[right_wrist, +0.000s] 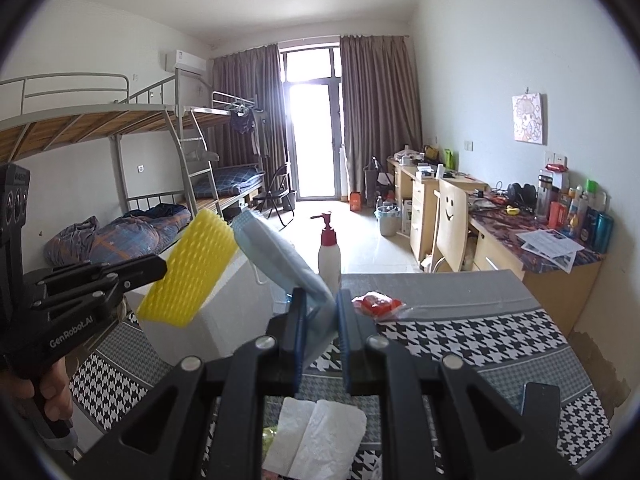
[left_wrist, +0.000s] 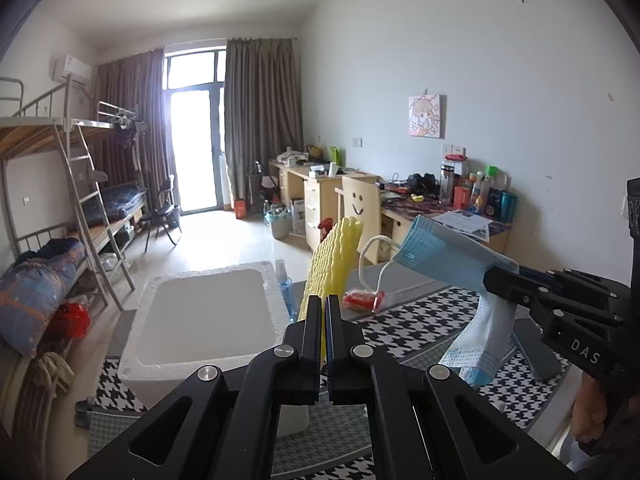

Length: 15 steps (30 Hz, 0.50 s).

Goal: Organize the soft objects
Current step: 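Carry the yellow sponge with the left gripper over the white foam box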

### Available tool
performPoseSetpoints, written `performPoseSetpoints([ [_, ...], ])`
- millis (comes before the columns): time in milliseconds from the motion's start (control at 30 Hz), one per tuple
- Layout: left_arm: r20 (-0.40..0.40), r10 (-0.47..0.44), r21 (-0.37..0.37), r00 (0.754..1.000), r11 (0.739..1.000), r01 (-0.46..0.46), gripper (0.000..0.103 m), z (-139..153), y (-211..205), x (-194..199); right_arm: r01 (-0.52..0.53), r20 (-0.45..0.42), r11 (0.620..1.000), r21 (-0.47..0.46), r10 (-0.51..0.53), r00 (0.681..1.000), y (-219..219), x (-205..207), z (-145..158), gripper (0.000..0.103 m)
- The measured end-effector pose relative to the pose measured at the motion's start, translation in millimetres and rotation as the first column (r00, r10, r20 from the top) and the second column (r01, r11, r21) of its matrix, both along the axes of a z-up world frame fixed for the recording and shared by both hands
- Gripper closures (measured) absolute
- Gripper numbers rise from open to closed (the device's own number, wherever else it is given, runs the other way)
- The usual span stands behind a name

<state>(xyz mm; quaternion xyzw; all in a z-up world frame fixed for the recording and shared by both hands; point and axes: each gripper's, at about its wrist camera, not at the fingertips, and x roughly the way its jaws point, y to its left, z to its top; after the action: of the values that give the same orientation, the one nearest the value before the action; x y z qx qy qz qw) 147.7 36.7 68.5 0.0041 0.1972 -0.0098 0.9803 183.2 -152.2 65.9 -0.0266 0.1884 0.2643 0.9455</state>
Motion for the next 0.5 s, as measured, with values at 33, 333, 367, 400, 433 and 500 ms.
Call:
performPoseSetpoints([
  [33, 0.001, 0.002, 0.000, 1.000, 1.000, -0.002, 0.101, 0, 1, 0, -0.001, 0.001, 1.000, 0.000, 0.001, 1.000, 2, 1, 1, 0.085],
  [333, 0.029, 0.043, -0.007, 0.999, 0.999, -0.043, 0.101, 15, 15, 7, -0.024, 0.002, 1.000, -0.005, 0.024, 1.000, 15, 10, 6, 0.085],
  [367, 0.029, 0.050, -0.011, 0.998, 0.999, -0.050, 0.101, 15, 17, 8, -0.028, 0.001, 1.000, -0.006, 0.028, 1.000, 16, 11, 7, 0.085],
  [400, 0.031, 0.059, -0.013, 0.998, 0.998, -0.059, 0.101, 16, 19, 9, -0.030, 0.001, 1.000, -0.007, 0.030, 1.000, 17, 12, 7, 0.085],
  [433, 0.032, 0.068, -0.015, 0.997, 0.998, -0.068, 0.101, 17, 22, 10, -0.033, 0.003, 0.999, -0.009, 0.033, 0.999, 18, 12, 8, 0.085],
  [500, 0.035, 0.085, -0.017, 0.996, 0.996, -0.084, 0.102, 16, 25, 11, -0.037, 0.001, 0.999, -0.006, 0.037, 0.999, 20, 13, 9, 0.085],
])
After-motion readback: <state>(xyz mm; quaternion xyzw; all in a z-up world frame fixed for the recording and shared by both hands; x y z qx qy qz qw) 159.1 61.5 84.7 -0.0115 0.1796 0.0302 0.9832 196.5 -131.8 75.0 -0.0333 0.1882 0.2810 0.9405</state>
